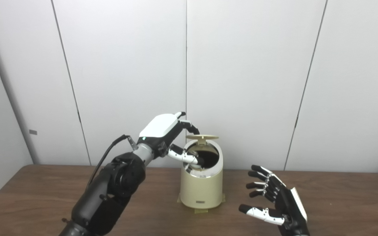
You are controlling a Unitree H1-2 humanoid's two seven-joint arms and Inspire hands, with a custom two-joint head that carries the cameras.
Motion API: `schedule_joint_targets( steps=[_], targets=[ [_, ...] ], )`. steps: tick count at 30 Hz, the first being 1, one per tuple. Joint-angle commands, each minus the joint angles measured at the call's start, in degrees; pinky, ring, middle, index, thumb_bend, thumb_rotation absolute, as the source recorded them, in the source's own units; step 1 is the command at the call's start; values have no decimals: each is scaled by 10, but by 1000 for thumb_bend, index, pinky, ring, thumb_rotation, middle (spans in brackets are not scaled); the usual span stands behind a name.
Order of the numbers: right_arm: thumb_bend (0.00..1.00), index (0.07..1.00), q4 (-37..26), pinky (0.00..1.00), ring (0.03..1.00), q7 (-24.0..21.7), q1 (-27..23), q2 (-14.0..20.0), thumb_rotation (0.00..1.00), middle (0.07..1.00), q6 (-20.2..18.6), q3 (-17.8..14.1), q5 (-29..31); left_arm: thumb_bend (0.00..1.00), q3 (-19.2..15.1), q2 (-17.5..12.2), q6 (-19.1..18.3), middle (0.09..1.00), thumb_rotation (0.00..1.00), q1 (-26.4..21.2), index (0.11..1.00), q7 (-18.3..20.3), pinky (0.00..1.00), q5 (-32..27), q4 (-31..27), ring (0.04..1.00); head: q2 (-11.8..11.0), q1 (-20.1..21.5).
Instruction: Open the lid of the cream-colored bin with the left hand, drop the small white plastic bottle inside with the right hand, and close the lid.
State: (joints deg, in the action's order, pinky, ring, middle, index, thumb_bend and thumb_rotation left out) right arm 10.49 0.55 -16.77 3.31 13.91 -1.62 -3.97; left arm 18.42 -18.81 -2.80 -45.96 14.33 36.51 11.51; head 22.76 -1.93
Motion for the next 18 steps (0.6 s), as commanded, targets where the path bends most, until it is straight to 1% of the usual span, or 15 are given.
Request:
schedule_joint_targets(
  steps=[1,4,7,10,15,18],
  targets=[
    [817,781,-12,528,640,4,-26,0,169,766,9,0,2,1000,-9,-11,9,772,427,-20,716,0,1000,-6,-16,991,1,1],
    [822,781,-11,527,641,2,-27,-1,168,770,10,0,8,1000,-10,-11,11,778,415,-15,718,3,1000,-12,-17,993,3,5],
    [822,781,-15,521,636,7,-28,-2,178,765,6,3,-3,1000,-11,-10,17,780,417,-8,722,4,1000,-17,-18,988,4,7],
    [825,777,-18,520,634,9,-28,-4,185,762,3,3,-4,997,-9,-8,18,783,396,1,725,9,1000,-16,-26,994,5,9],
    [825,774,-21,523,631,9,-28,-6,175,765,-2,3,0,998,-5,-7,28,775,404,12,725,11,1000,-10,-37,995,7,12],
    [827,772,-25,523,632,10,-28,-7,174,768,-9,3,0,999,-1,-9,31,778,427,16,726,16,1000,-6,-45,998,9,13]
  ],
)
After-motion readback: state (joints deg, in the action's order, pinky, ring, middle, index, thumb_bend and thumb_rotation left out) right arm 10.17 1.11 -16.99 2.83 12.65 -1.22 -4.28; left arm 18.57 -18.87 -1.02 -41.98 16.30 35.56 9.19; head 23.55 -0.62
